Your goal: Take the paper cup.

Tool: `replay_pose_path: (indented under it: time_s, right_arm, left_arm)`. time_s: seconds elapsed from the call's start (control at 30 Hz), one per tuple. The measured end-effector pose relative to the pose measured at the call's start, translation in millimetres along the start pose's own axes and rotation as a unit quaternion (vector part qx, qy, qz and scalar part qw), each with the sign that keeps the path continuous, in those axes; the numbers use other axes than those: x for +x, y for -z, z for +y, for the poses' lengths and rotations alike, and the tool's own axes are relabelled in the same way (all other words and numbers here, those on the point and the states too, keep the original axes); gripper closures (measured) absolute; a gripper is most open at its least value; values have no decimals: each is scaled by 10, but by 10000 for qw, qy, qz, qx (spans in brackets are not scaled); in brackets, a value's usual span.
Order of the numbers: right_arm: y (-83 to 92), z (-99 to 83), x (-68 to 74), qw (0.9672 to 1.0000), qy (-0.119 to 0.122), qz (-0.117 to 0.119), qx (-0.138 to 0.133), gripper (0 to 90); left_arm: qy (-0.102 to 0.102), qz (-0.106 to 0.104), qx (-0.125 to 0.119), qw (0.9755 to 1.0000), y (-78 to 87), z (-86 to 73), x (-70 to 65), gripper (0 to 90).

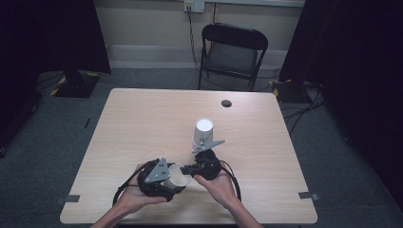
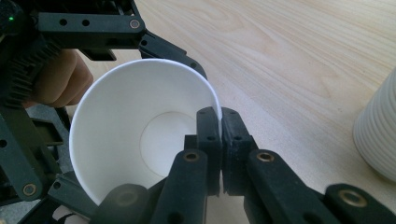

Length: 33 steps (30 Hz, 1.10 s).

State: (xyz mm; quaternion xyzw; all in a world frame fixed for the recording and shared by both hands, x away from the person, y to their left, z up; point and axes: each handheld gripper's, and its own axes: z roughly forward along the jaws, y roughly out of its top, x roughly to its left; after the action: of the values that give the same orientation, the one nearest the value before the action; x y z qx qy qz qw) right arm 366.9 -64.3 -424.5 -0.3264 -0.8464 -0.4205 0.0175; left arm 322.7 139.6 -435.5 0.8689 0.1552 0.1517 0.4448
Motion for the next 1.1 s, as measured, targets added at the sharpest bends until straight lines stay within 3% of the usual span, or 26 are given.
replay_pose_path:
  time_s: [0.4, 0.53, 0.6, 0.77, 1.03, 1.1]
  right_arm:
    - [21, 7, -21, 10000, -26, 46, 13, 871]
    - [20, 8, -17, 10000, 20, -27, -38, 837]
    - [-1, 11, -8, 9999, 71, -60, -59, 812]
    - [-4, 5, -10, 9997, 133, -108, -156, 759]
    - [82, 18, -6, 9981, 323, -168, -493, 675]
    - [96, 19, 6, 9975, 393, -142, -570, 668]
  left_arm:
    - [-68, 5, -13, 10000, -26, 17, -19, 260]
    - [56, 4, -117, 9999, -12, 10, -4, 279]
    - [26, 31, -128, 9999, -4, 8, 3, 285]
    - [235, 41, -246, 9994, 14, -12, 47, 289]
    - [376, 79, -350, 9986, 89, -46, 118, 287]
    - [498, 92, -428, 9978, 108, -59, 140, 287]
